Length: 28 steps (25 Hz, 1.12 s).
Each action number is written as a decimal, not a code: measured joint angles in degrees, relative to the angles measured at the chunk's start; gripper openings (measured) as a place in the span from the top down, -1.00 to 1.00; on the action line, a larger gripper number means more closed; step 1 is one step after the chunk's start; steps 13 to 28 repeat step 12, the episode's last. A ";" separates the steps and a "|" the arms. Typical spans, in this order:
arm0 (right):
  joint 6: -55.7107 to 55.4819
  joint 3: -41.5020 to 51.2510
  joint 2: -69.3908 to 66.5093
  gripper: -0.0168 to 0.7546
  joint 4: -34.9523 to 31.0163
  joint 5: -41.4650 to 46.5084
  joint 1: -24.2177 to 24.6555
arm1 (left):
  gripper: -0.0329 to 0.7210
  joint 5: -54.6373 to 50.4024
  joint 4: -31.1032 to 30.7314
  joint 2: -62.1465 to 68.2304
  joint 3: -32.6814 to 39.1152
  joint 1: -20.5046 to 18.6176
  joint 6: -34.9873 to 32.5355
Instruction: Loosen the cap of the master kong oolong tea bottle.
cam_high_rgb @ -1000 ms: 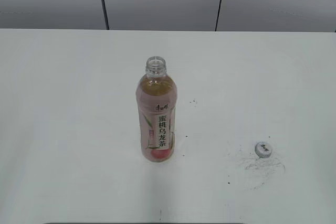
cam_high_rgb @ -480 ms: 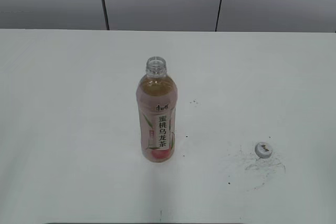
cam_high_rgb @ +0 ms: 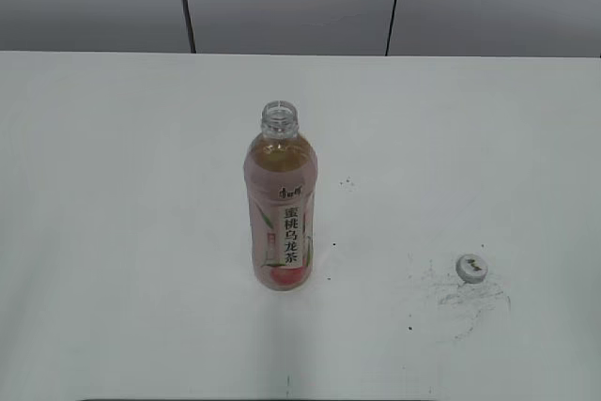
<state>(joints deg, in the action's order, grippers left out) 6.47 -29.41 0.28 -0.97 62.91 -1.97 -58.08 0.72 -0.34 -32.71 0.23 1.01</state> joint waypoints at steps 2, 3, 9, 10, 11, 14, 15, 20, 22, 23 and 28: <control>0.00 0.00 0.00 -0.52 0.00 0.00 0.00 | -0.58 0.00 0.00 0.00 0.00 0.00 0.00; 0.00 0.00 0.00 -0.52 0.00 0.00 0.00 | -0.58 0.00 0.00 0.00 0.00 0.00 0.00; 0.00 0.00 0.00 -0.52 0.00 0.00 0.00 | -0.58 0.00 0.00 0.00 0.00 0.00 0.00; 0.00 0.00 0.00 -0.52 0.00 0.00 0.00 | -0.58 0.00 0.00 0.00 0.00 0.00 0.00; 0.00 0.00 0.00 -0.52 0.00 0.00 0.00 | -0.58 0.00 0.00 0.00 0.00 0.00 0.00; 0.00 0.00 0.00 -0.52 0.00 0.00 0.00 | -0.58 0.00 0.00 0.00 0.00 0.00 0.00; 0.00 0.00 0.00 -0.52 0.00 0.00 0.00 | -0.58 0.00 0.00 0.00 0.00 0.00 0.00; 0.00 0.00 0.00 -0.52 0.00 0.00 0.00 | -0.58 0.00 0.00 0.00 0.00 0.00 0.00; 0.00 0.00 0.00 -0.52 0.00 0.00 0.00 | -0.58 0.00 0.00 0.00 0.00 0.00 0.00; 0.00 0.00 0.00 -0.52 0.00 0.00 0.00 | -0.58 0.00 0.00 0.00 0.00 0.00 0.00; 0.00 0.00 0.00 -0.52 0.00 0.00 0.00 | -0.58 0.00 0.00 0.00 0.00 0.00 0.00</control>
